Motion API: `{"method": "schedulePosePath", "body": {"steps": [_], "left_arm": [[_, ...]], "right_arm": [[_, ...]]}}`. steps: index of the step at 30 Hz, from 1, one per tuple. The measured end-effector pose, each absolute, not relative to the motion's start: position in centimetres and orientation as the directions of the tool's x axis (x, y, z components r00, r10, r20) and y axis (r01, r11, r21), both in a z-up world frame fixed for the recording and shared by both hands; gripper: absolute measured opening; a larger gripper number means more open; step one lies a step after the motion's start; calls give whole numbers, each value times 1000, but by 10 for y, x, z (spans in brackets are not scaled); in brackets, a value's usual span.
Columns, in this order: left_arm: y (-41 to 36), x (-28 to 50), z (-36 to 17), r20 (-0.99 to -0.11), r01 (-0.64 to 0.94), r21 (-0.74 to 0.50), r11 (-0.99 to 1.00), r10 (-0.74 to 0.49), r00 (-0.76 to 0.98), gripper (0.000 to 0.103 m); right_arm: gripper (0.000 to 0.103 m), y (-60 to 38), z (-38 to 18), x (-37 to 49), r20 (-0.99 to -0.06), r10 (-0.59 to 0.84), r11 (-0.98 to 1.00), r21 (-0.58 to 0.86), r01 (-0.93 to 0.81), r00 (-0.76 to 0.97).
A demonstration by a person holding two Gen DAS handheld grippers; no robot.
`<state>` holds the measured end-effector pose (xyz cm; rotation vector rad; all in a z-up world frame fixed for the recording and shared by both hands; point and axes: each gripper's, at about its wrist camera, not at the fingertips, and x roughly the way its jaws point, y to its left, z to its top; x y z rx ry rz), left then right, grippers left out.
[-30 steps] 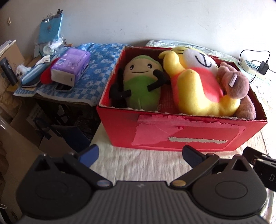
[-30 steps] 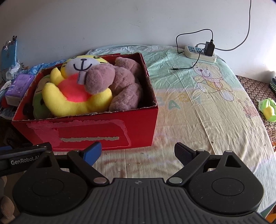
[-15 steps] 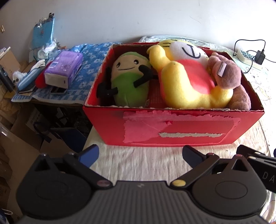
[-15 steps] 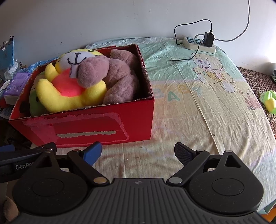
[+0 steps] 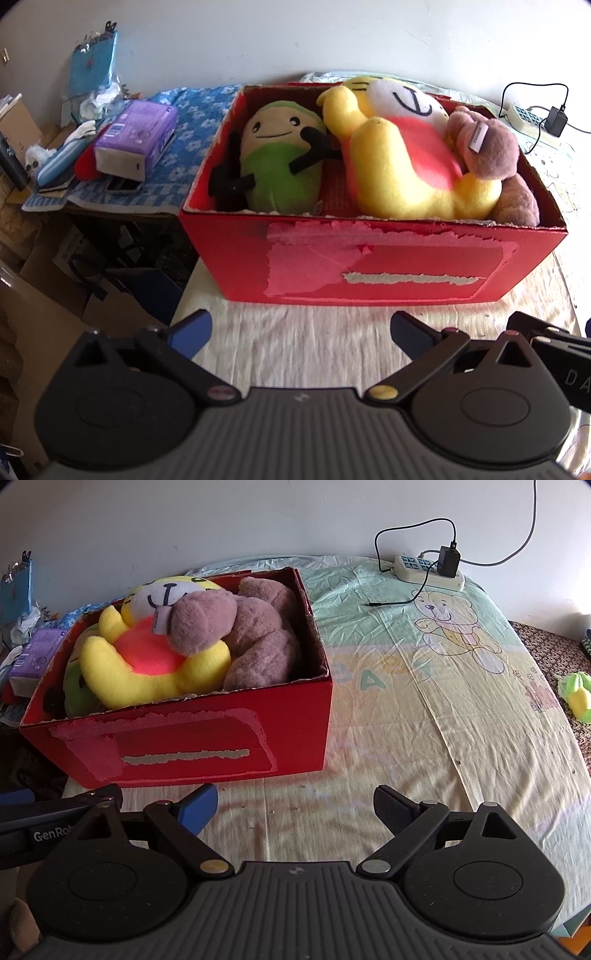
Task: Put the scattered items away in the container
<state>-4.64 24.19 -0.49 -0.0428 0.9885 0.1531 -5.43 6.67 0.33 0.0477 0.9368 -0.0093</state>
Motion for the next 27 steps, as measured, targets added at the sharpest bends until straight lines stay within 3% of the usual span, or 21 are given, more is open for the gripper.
{"method": "schedulePosePath", "body": {"steps": [6, 20, 27], "left_arm": [[241, -46, -10, -844, -174, 83, 981, 162, 511, 103], [243, -52, -2, -823, -144, -7, 990, 77, 563, 103], [245, -53, 2, -798, -162, 13, 987, 108, 593, 103]], "right_arm": [[93, 65, 3, -58, -804, 10, 999, 38, 34, 594], [93, 64, 7, -62, -791, 4, 999, 30, 32, 611], [93, 68, 7, -64, -782, 10, 999, 28, 20, 623]]}}
